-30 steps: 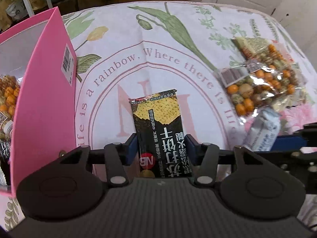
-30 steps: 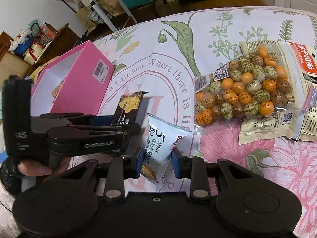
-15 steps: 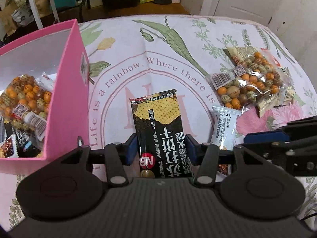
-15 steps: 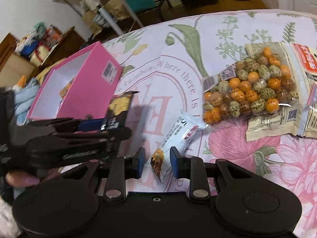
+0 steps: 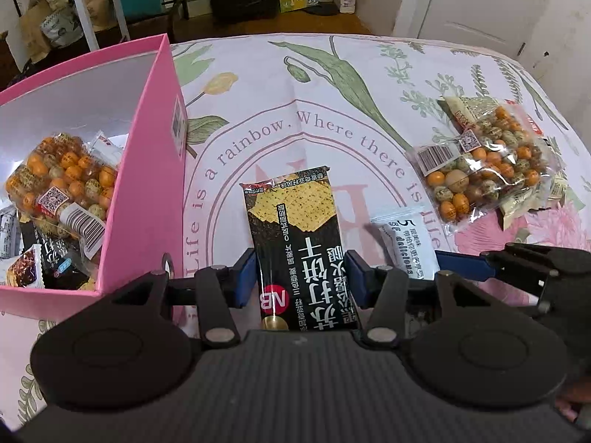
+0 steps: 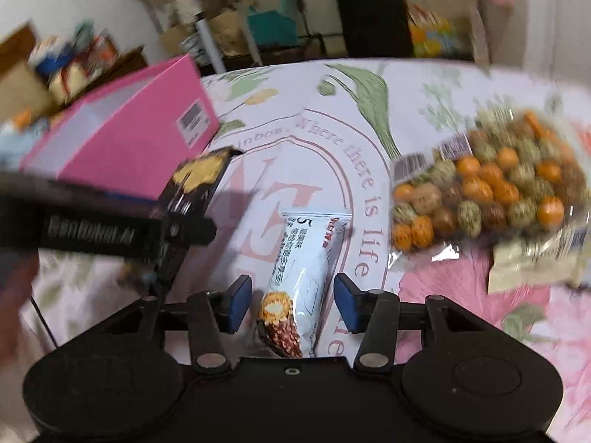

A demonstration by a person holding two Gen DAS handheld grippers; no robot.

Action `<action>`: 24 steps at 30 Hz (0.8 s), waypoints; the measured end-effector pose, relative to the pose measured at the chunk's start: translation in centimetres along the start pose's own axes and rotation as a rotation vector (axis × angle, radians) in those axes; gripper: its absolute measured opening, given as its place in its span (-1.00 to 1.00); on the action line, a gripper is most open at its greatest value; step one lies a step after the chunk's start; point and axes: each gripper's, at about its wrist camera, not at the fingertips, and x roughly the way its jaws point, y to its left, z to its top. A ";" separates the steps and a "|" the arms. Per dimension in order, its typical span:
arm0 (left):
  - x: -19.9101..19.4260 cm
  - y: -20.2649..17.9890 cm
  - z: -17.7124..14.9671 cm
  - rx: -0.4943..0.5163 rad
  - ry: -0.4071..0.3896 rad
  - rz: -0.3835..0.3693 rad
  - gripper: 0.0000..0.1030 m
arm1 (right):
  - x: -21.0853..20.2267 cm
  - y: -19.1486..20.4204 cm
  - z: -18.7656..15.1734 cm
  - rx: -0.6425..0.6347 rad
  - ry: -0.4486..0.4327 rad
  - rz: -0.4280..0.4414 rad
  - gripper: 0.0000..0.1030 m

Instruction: Organize snacks

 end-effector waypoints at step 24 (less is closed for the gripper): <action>-8.2 2.2 -3.0 -0.098 0.027 -0.143 -0.05 | -6.8 1.1 2.1 0.112 0.171 0.252 -0.33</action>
